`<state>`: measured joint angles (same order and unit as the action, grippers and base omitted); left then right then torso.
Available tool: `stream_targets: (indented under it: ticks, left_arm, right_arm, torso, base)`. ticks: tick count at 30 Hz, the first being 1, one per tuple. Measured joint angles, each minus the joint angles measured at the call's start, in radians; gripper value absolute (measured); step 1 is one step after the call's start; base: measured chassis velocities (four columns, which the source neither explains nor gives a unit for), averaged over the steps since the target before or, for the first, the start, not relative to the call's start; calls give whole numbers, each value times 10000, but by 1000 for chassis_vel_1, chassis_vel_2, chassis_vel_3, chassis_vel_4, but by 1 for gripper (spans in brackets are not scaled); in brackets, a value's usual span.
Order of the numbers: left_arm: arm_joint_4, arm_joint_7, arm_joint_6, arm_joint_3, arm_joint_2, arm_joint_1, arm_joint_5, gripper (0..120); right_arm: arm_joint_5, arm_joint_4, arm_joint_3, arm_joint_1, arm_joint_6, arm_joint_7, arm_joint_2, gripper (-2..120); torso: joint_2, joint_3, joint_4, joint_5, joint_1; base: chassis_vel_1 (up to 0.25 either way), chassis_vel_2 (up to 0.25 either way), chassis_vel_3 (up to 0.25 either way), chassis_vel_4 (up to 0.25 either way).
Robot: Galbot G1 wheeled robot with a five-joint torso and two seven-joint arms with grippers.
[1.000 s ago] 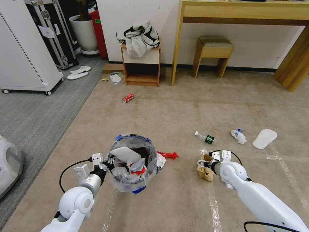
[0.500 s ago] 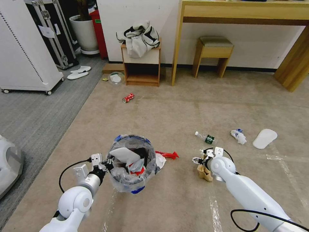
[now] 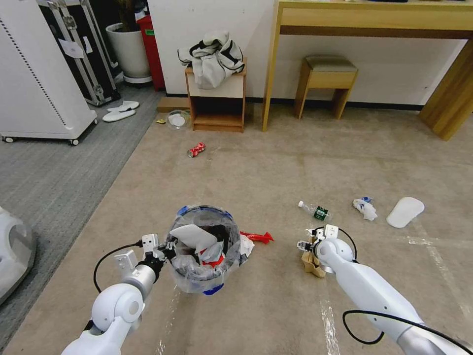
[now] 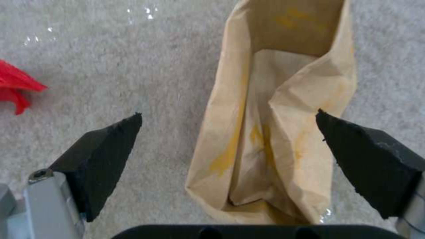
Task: Pick up the trash bin and place the garbage on the floor into it.
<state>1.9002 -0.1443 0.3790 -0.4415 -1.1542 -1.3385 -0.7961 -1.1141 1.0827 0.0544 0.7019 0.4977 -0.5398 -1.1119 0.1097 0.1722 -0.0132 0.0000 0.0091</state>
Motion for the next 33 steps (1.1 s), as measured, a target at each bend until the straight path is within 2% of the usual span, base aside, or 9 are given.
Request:
stream_targets:
  ticks: [12,19,25,26,28,29,32,33]
  left_arm:
    - [-101,56,-24,-35,0,-19,-18,1]
    - [-48,56,-41,-42,-51,-110,27,1]
    - [33,41,-64,-22,-96,-215,113,1]
    - [33,41,-64,-22,-96,-215,113,1]
    - [43,27,-69,-16,-115,-226,139,1]
    - [43,27,-69,-16,-115,-226,139,1]
    - [101,11,-72,8,-132,-249,162,1]
    - [101,11,-72,8,-132,-249,162,1]
  right_arm:
    - [932,-1501,-196,-295,-232,403,-1149,100]
    - [1115,-1641,-248,-268,-300,502,-1091,99]
    - [1195,-1658,-393,-163,-360,542,-936,76]
    - [1195,-1658,-393,-163,-360,542,-936,76]
    - [1239,-1691,-430,-151,-393,589,-897,65]
    - [1239,-1691,-430,-151,-393,589,-897,65]
    - [1314,-1819,-473,-150,-442,667,-934,48]
    - [1314,-1819,-473,-150,-442,667,-934,48]
  torso:
    - [0,0,4,0,0]
    - [0,0,-2,-1,0]
    - [0,0,-1,0,-1]
    - [0,0,-1,0,-1]
    - [0,-1,-1,-1,-1]
    - [0,-1,-1,-1,-1]
    - [1,-1,-1,-1,-1]
    - [1,-1,-1,-1,-1]
  base:
    - [0,0,0,0]
    - [0,0,0,0]
    - [0,0,0,0]
    - [0,0,0,0]
    - [0,0,0,0]
    - [0,0,0,0]
    - [0,0,0,0]
    - [0,0,0,0]
